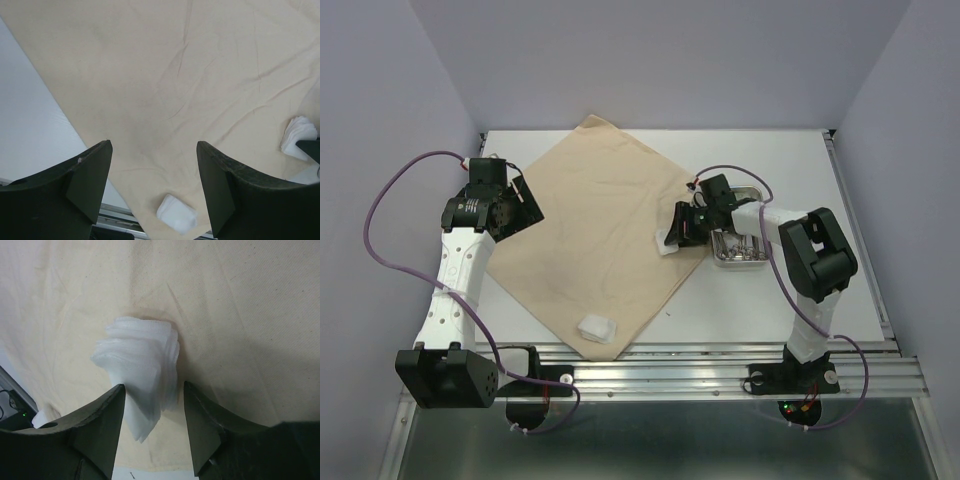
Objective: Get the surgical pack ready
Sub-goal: Adjust the medical item in the surgical kit.
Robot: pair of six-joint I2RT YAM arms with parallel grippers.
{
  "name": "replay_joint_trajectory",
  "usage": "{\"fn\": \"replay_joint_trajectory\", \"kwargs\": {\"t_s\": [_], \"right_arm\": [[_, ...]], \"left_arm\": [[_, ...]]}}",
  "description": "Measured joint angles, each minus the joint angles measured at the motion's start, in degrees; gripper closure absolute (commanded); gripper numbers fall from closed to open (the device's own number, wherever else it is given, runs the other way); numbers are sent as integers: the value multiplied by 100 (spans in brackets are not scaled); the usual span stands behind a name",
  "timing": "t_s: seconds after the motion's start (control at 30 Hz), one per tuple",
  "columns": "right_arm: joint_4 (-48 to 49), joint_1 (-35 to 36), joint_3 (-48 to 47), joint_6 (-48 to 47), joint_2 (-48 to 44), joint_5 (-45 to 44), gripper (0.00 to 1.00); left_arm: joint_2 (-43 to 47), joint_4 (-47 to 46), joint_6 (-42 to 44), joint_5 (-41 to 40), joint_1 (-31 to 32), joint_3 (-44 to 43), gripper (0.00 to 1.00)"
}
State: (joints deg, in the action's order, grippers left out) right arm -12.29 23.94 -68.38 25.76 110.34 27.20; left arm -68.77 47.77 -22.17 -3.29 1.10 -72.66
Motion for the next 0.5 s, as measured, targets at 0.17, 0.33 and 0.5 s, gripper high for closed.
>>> {"fn": "replay_joint_trajectory", "kwargs": {"t_s": [0.17, 0.33, 0.5], "right_arm": [[293, -4, 122, 138, 13, 101, 48], [533, -20, 254, 286, 13, 120, 59], [597, -31, 332, 404, 13, -7, 77]], "left_arm": [[0, -2, 0, 2, 0, 0, 20], [0, 0, 0, 2, 0, 0, 20], [0, -2, 0, 4, 0, 0, 20]]}}
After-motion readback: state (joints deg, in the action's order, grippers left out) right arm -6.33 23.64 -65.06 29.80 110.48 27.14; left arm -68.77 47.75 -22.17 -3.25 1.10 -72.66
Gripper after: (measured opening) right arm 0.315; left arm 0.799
